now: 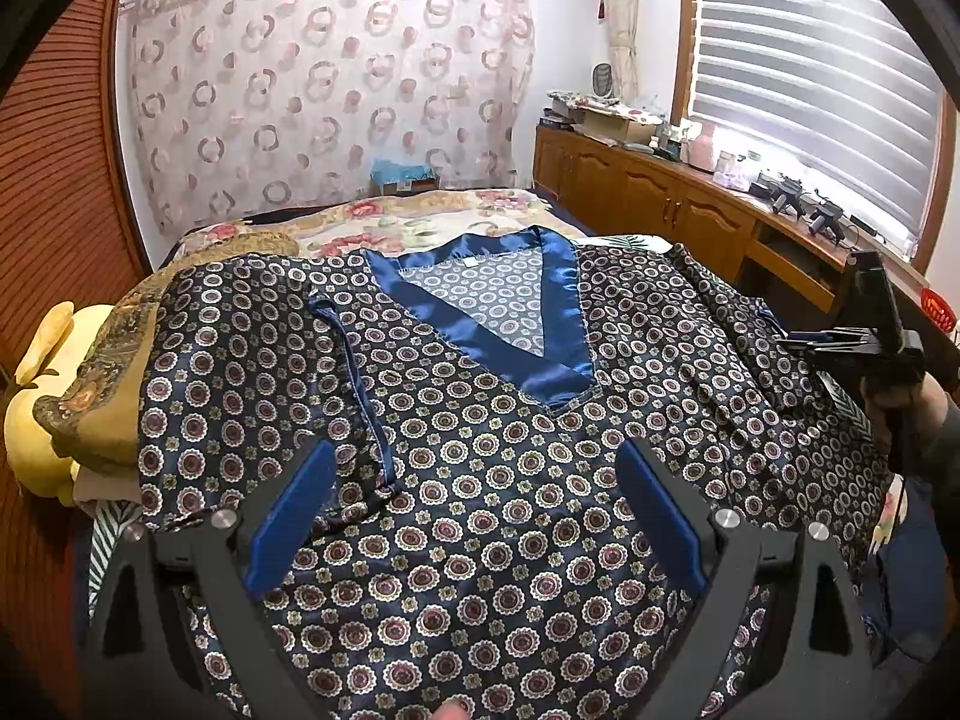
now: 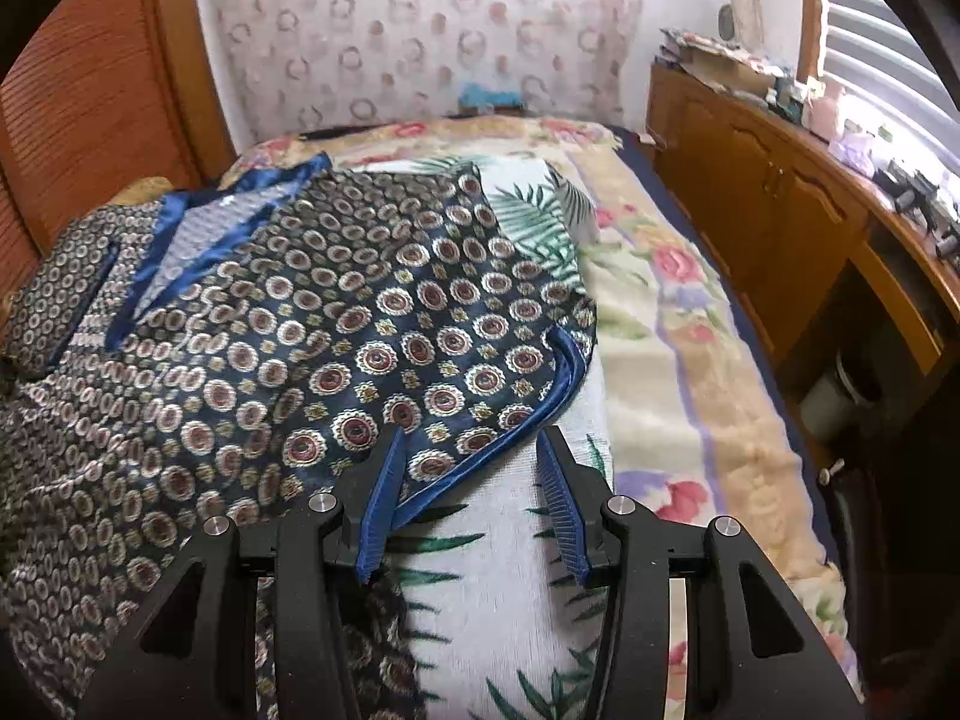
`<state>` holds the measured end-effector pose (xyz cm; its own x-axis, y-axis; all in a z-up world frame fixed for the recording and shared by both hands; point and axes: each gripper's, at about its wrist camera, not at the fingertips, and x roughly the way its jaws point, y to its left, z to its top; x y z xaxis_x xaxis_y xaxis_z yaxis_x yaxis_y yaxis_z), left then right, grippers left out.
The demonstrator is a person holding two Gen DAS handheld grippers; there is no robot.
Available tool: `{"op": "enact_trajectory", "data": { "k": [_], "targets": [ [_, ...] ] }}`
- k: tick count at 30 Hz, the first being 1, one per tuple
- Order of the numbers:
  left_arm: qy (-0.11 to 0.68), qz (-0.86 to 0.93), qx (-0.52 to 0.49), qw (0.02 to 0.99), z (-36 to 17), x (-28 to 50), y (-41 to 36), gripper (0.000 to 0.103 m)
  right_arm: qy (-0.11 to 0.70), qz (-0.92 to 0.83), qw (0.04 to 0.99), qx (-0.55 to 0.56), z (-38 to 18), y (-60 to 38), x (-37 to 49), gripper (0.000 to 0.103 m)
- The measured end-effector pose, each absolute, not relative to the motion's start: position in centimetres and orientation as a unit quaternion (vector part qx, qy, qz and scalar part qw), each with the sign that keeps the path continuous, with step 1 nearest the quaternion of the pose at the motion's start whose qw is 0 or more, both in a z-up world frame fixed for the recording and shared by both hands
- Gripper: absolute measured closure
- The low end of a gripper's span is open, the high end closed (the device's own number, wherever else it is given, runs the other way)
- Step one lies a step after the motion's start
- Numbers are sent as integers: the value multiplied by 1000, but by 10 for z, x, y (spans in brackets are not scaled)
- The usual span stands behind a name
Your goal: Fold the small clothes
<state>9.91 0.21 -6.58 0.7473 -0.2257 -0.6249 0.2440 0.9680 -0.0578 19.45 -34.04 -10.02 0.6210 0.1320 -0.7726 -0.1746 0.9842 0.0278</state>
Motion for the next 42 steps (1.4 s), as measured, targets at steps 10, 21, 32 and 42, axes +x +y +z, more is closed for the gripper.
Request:
{"op": "enact_trajectory", "data": {
  "k": [10,21,32,42],
  "targets": [
    [328,-124,11,936,-65,95,4,8,425,89,899,-58,-105,-336,202,89],
    [326,-118,5,938,-65,91,12,8,380,113,915,-69,-76,-314,210,103],
    [323,-114,-3,940,-64,86,18,8,337,191,917,-92,-40,-248,215,103],
    [318,-108,-7,942,-61,83,25,8,329,177,923,-90,-31,-243,220,68]
  ]
}}
